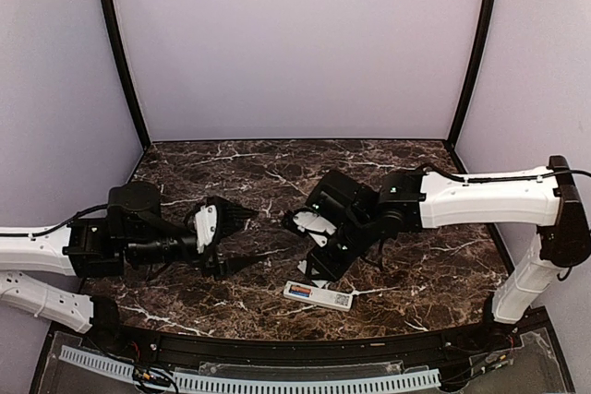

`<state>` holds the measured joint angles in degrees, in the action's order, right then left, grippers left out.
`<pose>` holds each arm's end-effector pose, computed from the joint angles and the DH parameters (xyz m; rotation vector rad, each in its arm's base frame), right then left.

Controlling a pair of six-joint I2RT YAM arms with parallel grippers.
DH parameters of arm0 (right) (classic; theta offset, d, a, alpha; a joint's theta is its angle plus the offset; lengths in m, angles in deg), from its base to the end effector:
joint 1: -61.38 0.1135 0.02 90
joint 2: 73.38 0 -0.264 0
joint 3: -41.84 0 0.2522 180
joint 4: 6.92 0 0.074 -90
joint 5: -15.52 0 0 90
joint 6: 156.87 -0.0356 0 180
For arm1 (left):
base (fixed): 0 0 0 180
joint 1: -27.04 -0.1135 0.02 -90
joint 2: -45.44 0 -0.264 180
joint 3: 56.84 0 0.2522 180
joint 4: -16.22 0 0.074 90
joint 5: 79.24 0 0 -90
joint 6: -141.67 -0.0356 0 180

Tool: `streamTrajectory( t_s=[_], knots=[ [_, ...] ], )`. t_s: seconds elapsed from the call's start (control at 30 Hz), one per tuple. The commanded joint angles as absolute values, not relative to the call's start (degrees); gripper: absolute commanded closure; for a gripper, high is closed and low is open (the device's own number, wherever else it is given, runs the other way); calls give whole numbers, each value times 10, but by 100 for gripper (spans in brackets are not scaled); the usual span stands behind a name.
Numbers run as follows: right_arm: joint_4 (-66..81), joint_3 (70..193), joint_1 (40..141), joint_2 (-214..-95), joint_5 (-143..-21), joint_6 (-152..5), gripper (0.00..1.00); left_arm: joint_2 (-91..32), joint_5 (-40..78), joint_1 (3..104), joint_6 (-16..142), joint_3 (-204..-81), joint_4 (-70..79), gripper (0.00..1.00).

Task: Load the batteries into the remote control
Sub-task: Pick up the battery cover from the corner of the board, then pass from the right arm to the left

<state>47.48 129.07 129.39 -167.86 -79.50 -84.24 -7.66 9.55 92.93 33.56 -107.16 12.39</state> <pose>0.1255 0.3190 0.2485 -1.2173 2.5009 0.5659 0.0915 -0.2026 0.2998 1.1408 1.2912 -0.6049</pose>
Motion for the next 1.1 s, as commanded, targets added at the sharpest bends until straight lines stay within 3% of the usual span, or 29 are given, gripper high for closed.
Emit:
streamTrajectory(
  t_s=[0.0,0.1,0.23,0.57,0.87,1.07],
  knots=[
    [484,1285,1287,-1649,-826,-804,87,-127,133,987,50,-1129,-92,26],
    [482,1290,1287,-1645,-838,-793,87,-182,64,1022,-65,-1141,-113,26],
    [468,1292,1287,-1645,-854,-784,87,-233,21,1039,-156,-1139,-32,31],
    [456,1286,1287,-1641,-880,-771,87,-298,-23,1039,-173,-1147,63,47],
    [454,1293,1286,-1643,-884,-774,86,-282,-5,1038,-186,-1116,135,43],
    [447,1296,1286,-1642,-896,-784,86,-250,16,1023,-169,-1097,138,46]
  ],
)
